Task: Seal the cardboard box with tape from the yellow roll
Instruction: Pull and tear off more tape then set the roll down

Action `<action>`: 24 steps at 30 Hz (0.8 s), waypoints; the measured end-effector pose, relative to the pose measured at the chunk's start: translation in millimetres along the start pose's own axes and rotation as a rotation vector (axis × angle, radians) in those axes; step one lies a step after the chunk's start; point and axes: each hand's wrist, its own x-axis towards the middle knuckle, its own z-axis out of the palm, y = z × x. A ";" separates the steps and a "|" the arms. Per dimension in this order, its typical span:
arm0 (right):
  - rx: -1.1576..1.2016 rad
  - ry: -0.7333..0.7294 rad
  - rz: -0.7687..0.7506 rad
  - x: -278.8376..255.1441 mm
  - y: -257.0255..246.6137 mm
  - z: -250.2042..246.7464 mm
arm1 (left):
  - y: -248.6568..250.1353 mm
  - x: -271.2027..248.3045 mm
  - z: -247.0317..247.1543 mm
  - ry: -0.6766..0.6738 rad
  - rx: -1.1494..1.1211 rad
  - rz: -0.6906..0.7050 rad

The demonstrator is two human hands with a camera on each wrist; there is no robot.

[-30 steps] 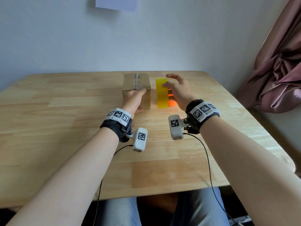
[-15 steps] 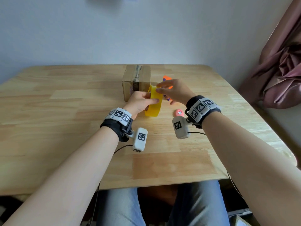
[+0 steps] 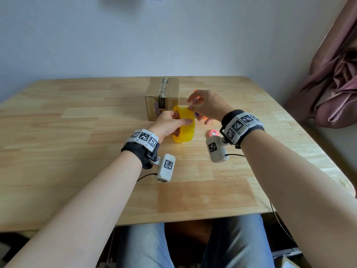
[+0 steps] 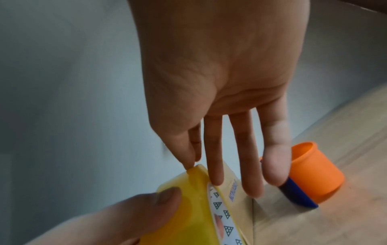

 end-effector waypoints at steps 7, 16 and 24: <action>-0.162 -0.149 0.040 1.4 -16.1 -11.4 | 5.2 1.9 0.2 0.006 0.014 -0.044; -0.275 -0.214 0.061 -0.1 -27.1 -17.3 | 4.4 8.7 2.0 -0.002 0.001 -0.110; -0.283 -0.231 0.045 0.3 -28.0 -19.9 | 0.5 12.4 1.2 0.004 -0.029 -0.131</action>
